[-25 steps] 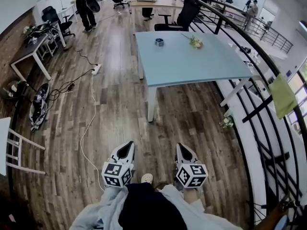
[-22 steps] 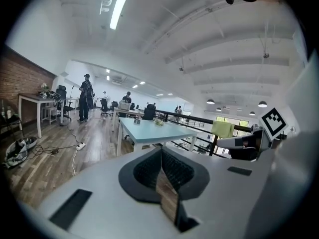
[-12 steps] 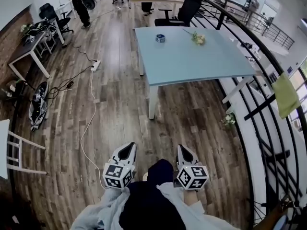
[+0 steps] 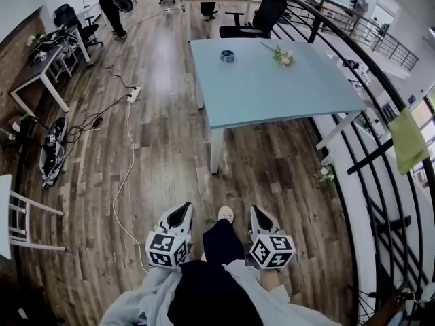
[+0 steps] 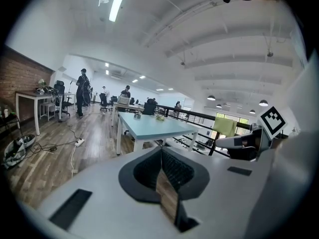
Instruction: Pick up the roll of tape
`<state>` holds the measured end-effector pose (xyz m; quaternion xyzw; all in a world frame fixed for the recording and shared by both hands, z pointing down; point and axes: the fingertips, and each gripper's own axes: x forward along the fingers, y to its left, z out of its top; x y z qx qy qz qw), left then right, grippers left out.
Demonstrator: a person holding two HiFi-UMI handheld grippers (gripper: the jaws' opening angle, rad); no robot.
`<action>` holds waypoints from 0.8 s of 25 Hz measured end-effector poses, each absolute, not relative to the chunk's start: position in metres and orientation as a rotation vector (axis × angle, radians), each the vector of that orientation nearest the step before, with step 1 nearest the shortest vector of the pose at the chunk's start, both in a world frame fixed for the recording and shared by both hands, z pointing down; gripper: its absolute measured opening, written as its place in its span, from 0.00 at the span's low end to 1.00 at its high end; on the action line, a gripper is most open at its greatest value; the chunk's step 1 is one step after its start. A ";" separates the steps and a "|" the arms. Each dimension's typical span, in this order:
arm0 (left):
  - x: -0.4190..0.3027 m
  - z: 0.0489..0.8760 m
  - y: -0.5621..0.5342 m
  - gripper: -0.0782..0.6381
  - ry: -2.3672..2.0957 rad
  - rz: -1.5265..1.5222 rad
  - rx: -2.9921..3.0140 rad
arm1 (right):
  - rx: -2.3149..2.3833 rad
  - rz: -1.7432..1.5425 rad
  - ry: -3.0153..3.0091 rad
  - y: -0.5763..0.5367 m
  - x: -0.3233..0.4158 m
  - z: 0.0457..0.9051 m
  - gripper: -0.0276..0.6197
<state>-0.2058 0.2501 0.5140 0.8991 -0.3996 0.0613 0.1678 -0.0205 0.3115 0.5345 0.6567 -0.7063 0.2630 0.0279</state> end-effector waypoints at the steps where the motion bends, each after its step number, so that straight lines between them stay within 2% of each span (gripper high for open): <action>1: -0.203 0.512 0.242 0.13 -1.143 0.170 2.556 | 2.022 0.807 -2.184 0.303 -0.017 0.533 0.05; 20: -0.129 0.492 0.094 0.13 -1.175 0.166 2.552 | 1.975 0.787 -2.210 0.148 0.061 0.514 0.05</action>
